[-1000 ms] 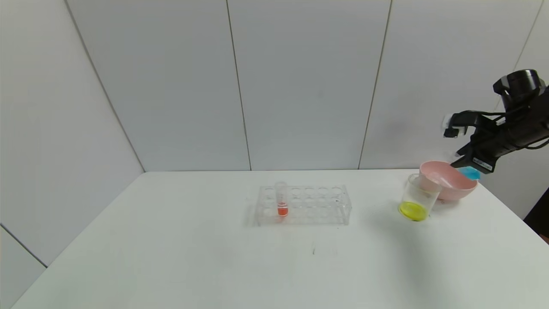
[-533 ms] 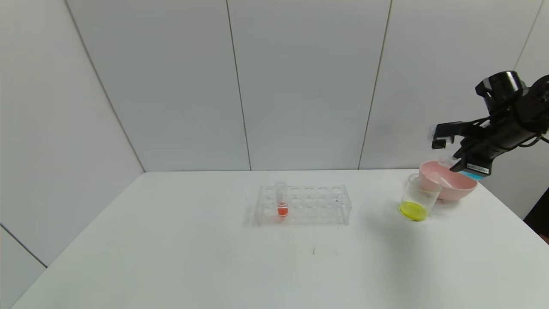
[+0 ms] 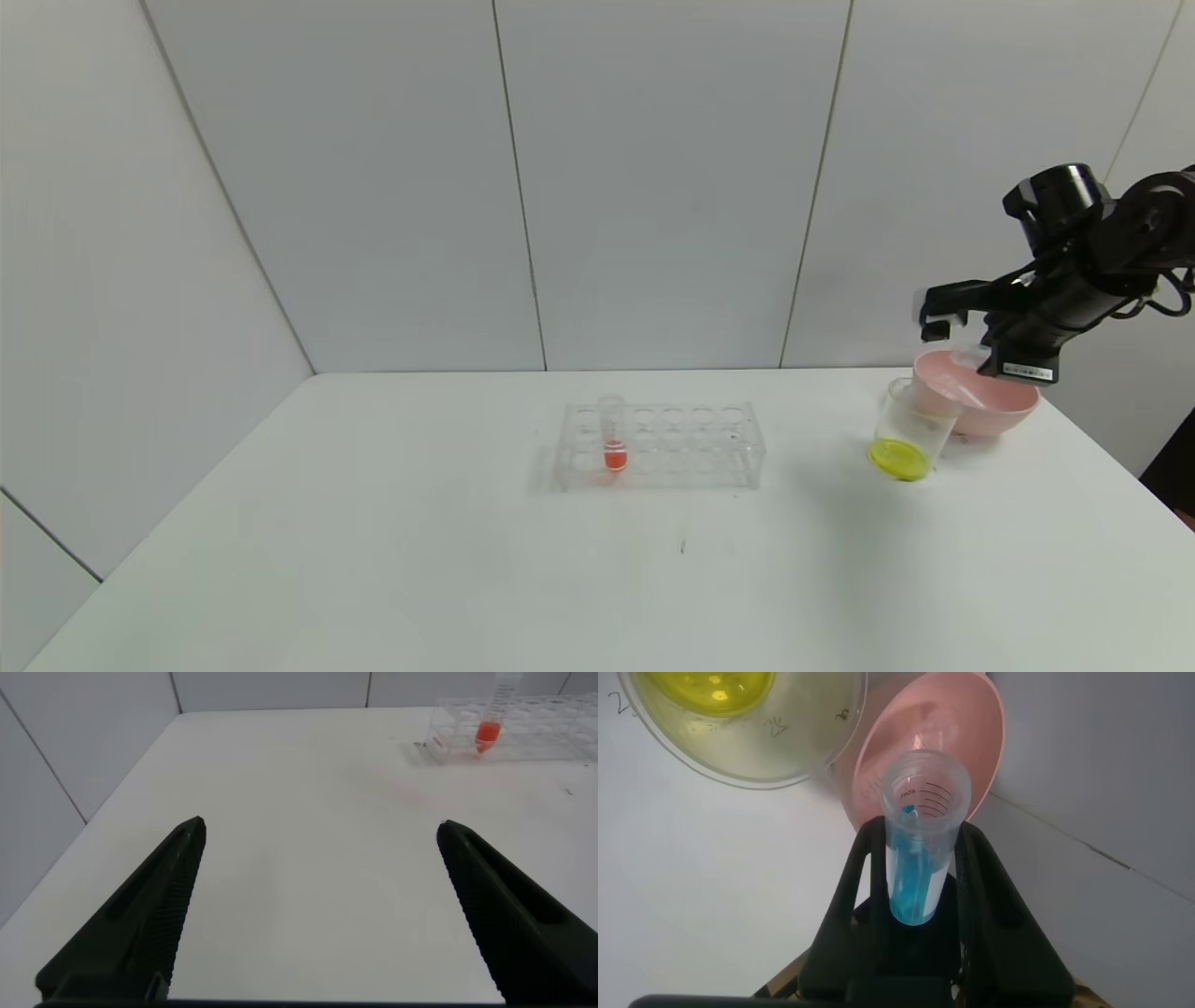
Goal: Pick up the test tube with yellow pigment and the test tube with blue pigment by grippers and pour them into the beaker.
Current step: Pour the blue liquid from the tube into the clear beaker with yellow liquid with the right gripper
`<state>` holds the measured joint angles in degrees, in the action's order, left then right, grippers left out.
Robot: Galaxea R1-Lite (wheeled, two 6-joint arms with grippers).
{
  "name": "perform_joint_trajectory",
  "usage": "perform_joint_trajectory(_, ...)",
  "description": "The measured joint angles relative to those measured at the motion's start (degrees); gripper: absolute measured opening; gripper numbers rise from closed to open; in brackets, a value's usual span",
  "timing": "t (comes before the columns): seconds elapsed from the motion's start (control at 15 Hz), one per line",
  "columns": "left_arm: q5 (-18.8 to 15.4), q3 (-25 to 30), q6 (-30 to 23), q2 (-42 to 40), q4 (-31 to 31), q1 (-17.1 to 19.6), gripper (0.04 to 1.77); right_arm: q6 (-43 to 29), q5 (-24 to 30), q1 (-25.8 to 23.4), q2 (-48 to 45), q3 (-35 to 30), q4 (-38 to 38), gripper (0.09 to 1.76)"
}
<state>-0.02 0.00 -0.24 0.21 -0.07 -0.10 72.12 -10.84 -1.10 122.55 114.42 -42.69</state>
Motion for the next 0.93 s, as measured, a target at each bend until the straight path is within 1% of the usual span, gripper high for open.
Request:
perform_joint_trajectory(0.27, 0.0, 0.0, 0.0, 0.0, 0.0, 0.0, 1.76, 3.8, -3.0, 1.2, 0.7, 0.1, 0.2, 0.50)
perform_joint_trajectory(0.53, 0.0, 0.0, 0.0, 0.0, 0.0, 0.0, 1.76, 5.7, -3.8, 2.4, 0.7, 0.2, -0.2, 0.50)
perform_joint_trajectory(0.8, 0.0, 0.0, 0.0, 0.0, 0.0, 0.0, 1.76, 8.8, -9.2, 3.9, 0.4, 0.2, -0.4, 0.50)
perform_joint_trajectory(0.93, 0.0, 0.0, 0.0, 0.0, 0.0, 0.0, 1.76, 11.1, -12.8, 4.6, 0.2, 0.2, -0.4, 0.50)
